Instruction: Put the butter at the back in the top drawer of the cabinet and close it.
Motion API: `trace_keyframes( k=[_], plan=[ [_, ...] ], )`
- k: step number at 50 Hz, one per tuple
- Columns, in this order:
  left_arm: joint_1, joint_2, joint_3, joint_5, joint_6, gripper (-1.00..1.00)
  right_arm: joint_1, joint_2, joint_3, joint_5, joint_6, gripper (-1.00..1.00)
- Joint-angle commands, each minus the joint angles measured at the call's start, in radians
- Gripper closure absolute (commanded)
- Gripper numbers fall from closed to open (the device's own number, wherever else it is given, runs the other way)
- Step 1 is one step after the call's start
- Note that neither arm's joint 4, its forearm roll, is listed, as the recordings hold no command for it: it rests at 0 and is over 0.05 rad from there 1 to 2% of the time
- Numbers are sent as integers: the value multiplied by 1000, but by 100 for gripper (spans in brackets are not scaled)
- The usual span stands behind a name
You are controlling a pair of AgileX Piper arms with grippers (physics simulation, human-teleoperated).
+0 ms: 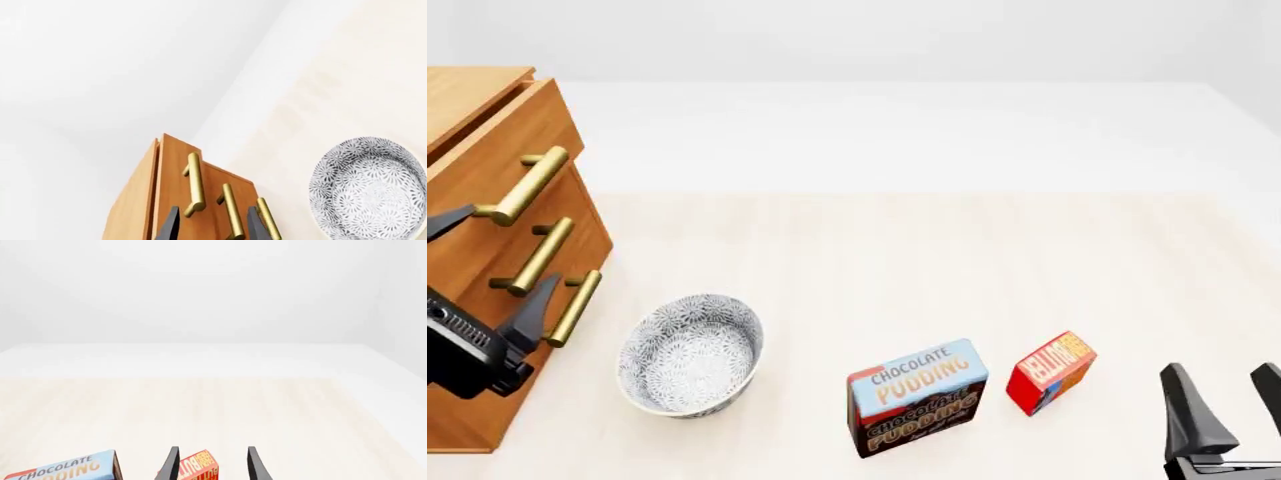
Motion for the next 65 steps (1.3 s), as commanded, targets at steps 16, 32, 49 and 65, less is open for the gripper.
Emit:
trace_keyframes(
  k=[16, 32, 49, 65],
  plan=[
    [45, 86, 19, -99, 68, -100, 0, 0, 0, 0, 0, -100],
    [62, 112, 31, -136, 95, -100, 0, 0, 0, 0, 0, -100],
    [76, 164, 26, -191, 132, -100, 0, 0, 0, 0, 0, -100],
    [99, 183, 10, -206, 144, -100, 0, 0, 0, 0, 0, -100]
  ],
)
